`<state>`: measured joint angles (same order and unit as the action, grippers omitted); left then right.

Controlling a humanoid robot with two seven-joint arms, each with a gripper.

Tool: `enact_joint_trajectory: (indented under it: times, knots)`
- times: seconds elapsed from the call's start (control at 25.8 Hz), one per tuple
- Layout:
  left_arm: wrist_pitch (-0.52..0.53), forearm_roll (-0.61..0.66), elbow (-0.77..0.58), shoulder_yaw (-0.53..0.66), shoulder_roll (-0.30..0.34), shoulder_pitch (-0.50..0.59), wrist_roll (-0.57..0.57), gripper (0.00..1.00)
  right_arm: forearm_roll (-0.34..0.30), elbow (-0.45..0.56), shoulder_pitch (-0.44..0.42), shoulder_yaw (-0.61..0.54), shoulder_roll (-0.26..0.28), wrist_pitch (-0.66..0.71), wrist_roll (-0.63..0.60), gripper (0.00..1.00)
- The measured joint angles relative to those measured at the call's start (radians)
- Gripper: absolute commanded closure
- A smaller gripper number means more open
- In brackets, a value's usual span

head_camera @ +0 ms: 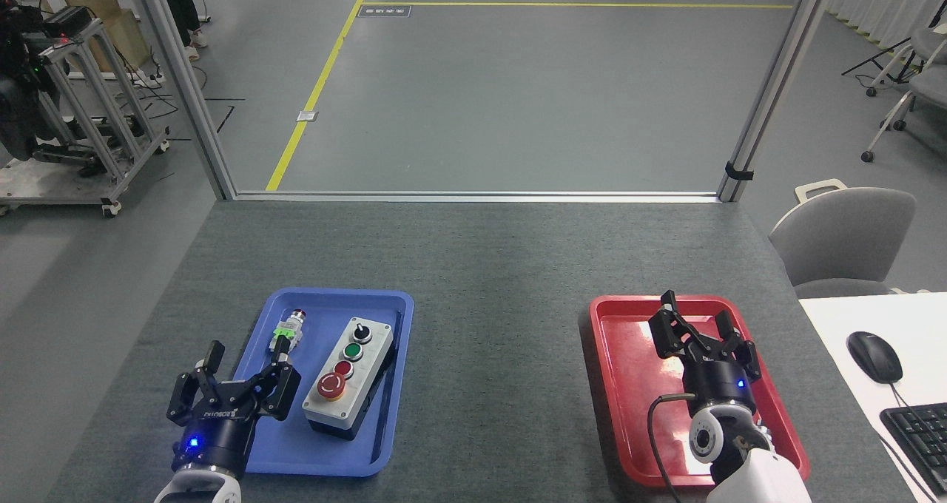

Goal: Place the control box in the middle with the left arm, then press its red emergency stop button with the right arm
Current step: 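Lower the left gripper toward the grey control box in the blue tray, then close the left gripper on the near end of the control box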

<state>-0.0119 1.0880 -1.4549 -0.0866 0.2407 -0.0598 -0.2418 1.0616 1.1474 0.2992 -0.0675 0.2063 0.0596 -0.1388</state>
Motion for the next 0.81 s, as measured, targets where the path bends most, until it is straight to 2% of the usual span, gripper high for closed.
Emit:
enact_joint_trajectory:
  times: [0.43, 0.58, 0.7, 0.81]
  knots:
    - [0.000, -0.009, -0.008, 0.003, -0.005, 0.014, 0.004, 0.01, 0.001, 0.000, 0.000, 0.000, 0.004, -0.001, 0.004, 0.00]
    - [0.038, -0.018, -0.038, -0.003, -0.008, 0.046, 0.002, 0.01, 0.001, 0.000, 0.001, 0.000, 0.004, -0.001, 0.004, 0.00]
    - [0.058, 0.007, -0.052, -0.030, -0.009, 0.068, -0.001, 0.01, 0.001, 0.000, 0.001, 0.000, 0.005, -0.001, 0.004, 0.00]
    - [0.051, 0.085, -0.054, -0.076, -0.015, 0.076, -0.002, 0.01, 0.001, 0.000, 0.002, 0.000, 0.005, -0.001, 0.004, 0.00]
